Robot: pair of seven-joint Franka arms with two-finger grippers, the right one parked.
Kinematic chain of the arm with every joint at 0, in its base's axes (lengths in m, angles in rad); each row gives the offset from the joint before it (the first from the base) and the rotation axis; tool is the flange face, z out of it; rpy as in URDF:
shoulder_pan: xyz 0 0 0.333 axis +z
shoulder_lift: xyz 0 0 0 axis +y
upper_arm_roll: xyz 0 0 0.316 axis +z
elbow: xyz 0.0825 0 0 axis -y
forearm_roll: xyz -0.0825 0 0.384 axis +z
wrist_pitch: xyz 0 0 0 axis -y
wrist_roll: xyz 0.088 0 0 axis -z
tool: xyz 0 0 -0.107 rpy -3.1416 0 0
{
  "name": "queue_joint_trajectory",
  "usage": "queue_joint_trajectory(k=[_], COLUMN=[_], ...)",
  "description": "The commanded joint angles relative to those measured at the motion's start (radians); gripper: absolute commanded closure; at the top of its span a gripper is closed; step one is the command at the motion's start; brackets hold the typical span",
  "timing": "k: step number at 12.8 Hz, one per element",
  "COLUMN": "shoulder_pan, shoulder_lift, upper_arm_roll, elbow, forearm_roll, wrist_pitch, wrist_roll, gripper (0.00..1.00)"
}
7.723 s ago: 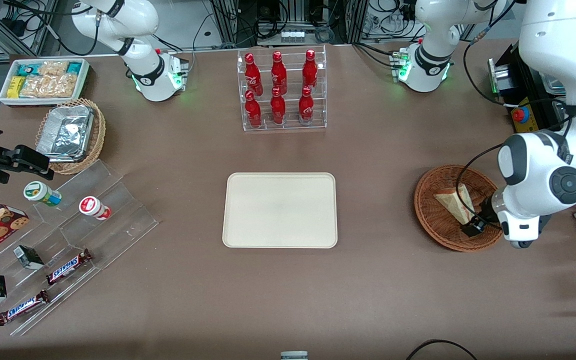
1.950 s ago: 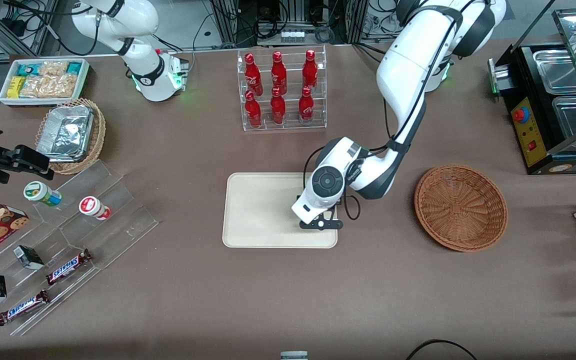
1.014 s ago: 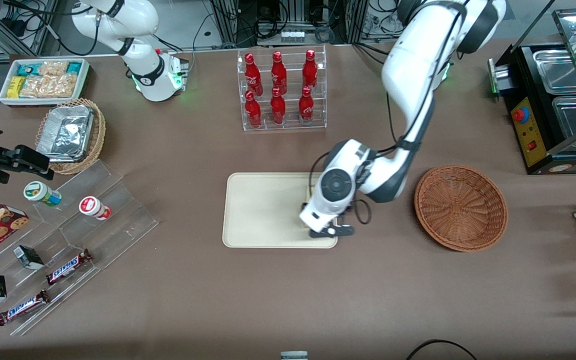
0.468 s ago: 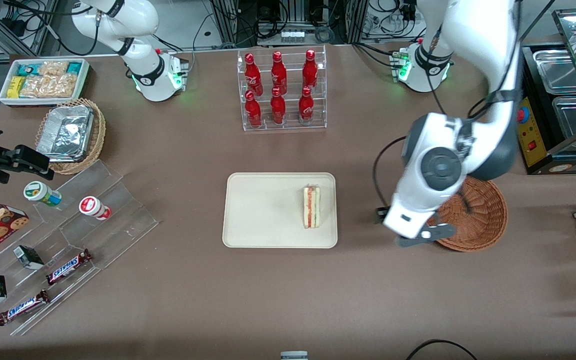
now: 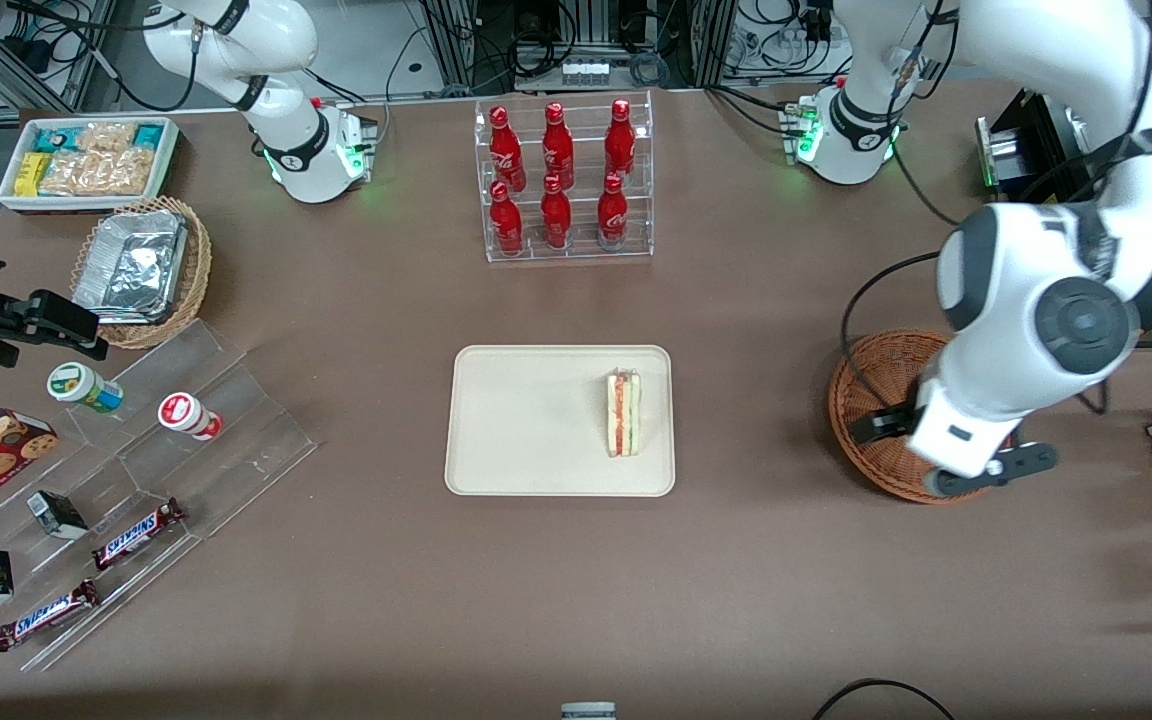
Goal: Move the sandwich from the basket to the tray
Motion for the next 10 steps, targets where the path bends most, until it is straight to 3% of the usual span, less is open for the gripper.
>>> queue_joint_trajectory(k=[1,2,3,5,10], shoulder_pan=[-0.010,-0.007,0.104,0.302,0.471], shoulder_lift=[-0.116,-0.147,-0.176,-0.230,-0.322], upper_arm_roll=[0.031,0.033,-0.002,-0.200,-0.401], elbow=[-0.054,-0.060,-0.059,-0.048,-0.051], forearm_roll=[-0.005,-0.004,-0.004,0.014,0.067], wrist_pitch=[-0.057,-0.070,-0.103,-0.165,-0.221], wrist_roll=[0.045,0.064,0.070,0.072,0.090], gripper=[0.00,0.00,0.00,0.00,0.00])
